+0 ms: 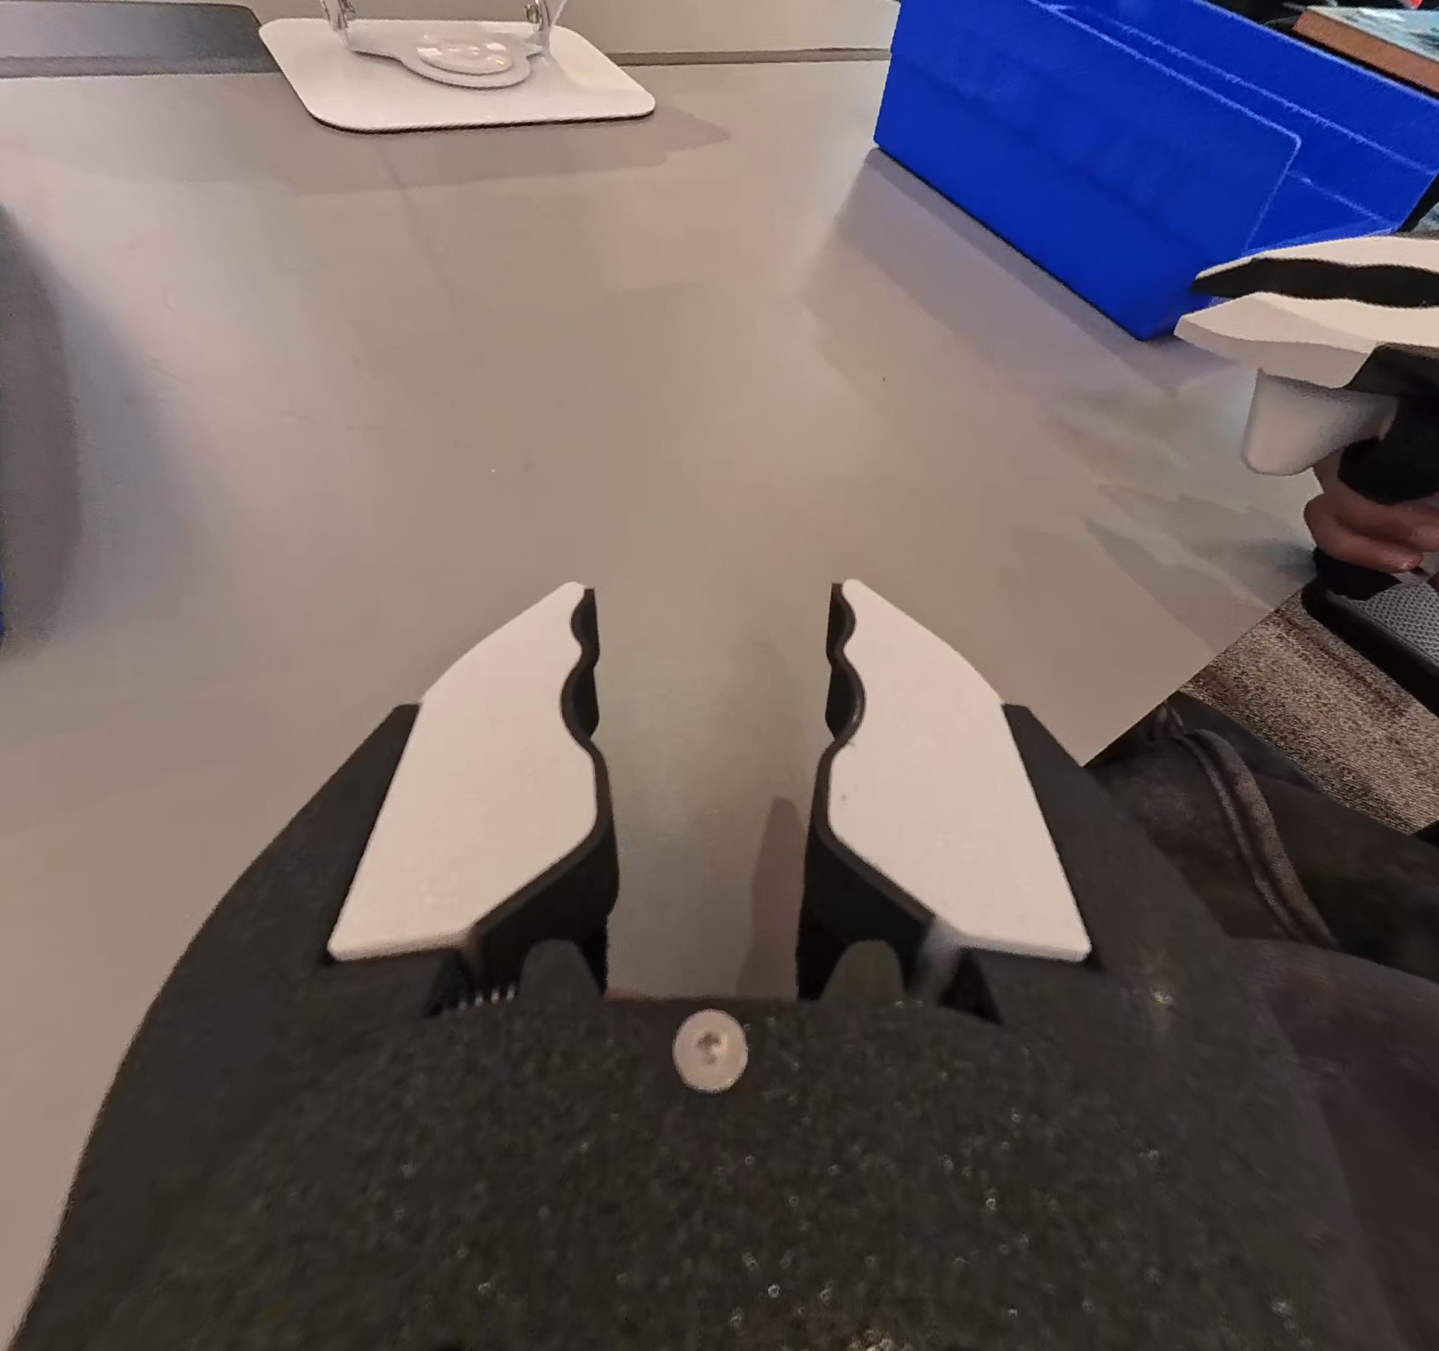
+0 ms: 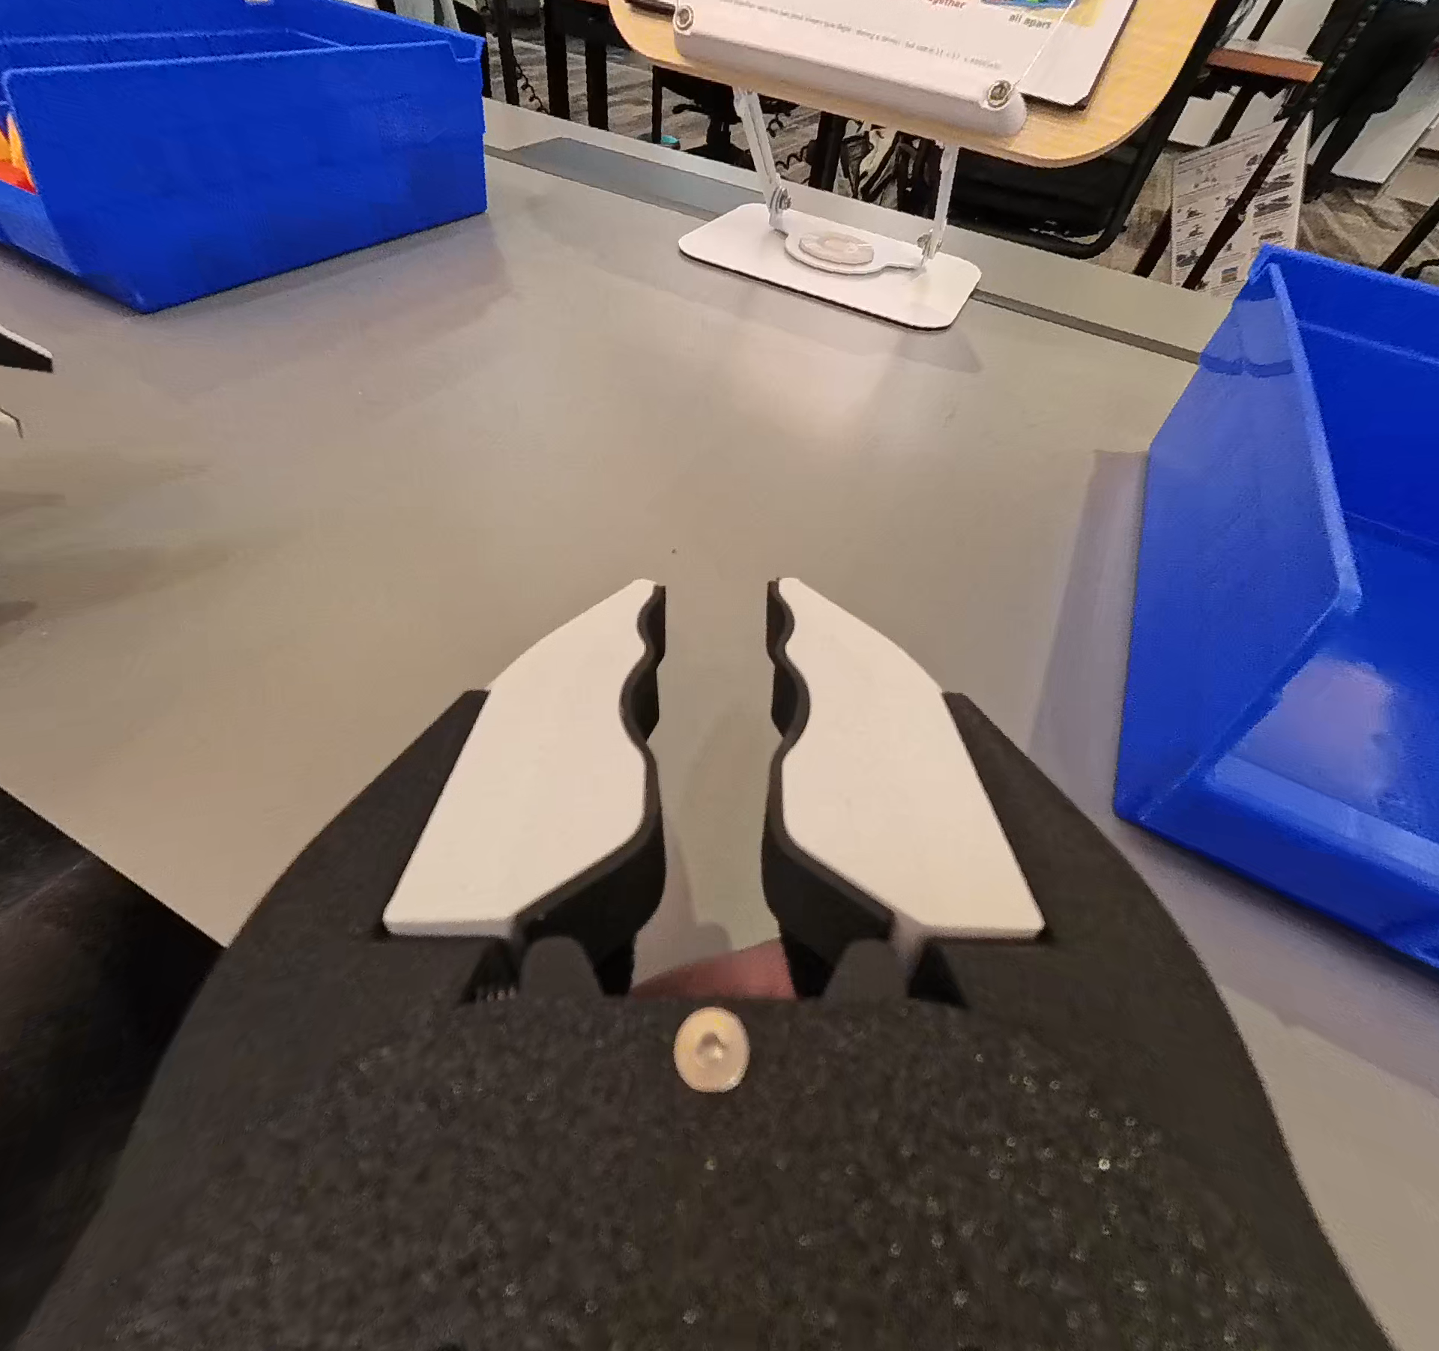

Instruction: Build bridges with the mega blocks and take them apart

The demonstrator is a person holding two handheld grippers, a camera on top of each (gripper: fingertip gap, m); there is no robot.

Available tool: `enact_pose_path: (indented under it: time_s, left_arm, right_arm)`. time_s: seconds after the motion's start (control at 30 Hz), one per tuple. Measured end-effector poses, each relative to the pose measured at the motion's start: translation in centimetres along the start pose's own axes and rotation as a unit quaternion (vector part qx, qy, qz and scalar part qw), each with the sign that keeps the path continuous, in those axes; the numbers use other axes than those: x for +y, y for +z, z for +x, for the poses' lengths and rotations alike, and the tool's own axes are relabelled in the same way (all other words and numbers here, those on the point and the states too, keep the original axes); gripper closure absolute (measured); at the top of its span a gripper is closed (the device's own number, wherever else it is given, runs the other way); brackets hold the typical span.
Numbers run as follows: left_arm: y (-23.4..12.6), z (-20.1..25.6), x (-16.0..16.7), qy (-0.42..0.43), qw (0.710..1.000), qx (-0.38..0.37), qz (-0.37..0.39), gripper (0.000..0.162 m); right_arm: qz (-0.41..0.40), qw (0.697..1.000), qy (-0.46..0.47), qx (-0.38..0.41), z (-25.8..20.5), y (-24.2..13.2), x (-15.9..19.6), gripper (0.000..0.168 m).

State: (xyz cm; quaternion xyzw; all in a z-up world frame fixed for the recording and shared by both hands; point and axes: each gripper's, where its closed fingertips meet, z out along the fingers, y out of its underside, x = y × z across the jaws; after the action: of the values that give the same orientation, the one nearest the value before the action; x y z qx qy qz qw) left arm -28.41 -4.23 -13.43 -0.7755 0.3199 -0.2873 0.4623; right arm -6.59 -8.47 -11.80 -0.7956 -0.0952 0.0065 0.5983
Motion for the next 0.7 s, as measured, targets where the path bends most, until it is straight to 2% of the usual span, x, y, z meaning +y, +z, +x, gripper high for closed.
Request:
enact_pose_path:
  time_s: [0.13,0.3,0.7]
  left_arm:
    - [-0.3,-0.5,-0.3,0.004,1.0,-0.014,0.001,0.106]
    - [-0.5,-2.8,0.3,-0.001,0.997,-0.07,-0.023,0.108]
    - [-0.9,-3.0,0.0,0.001,0.997,-0.07,-0.02,0.108]
  right_arm:
    - [-0.003,1.0,0.004,-0.002,0.1,0.0,0.1,0.144]
    - [-0.004,1.0,0.009,0.001,0.4,0.0,0.1,0.144]
    - [-0.009,1.0,0.003,0.002,0.2,0.2,0.3,0.144]
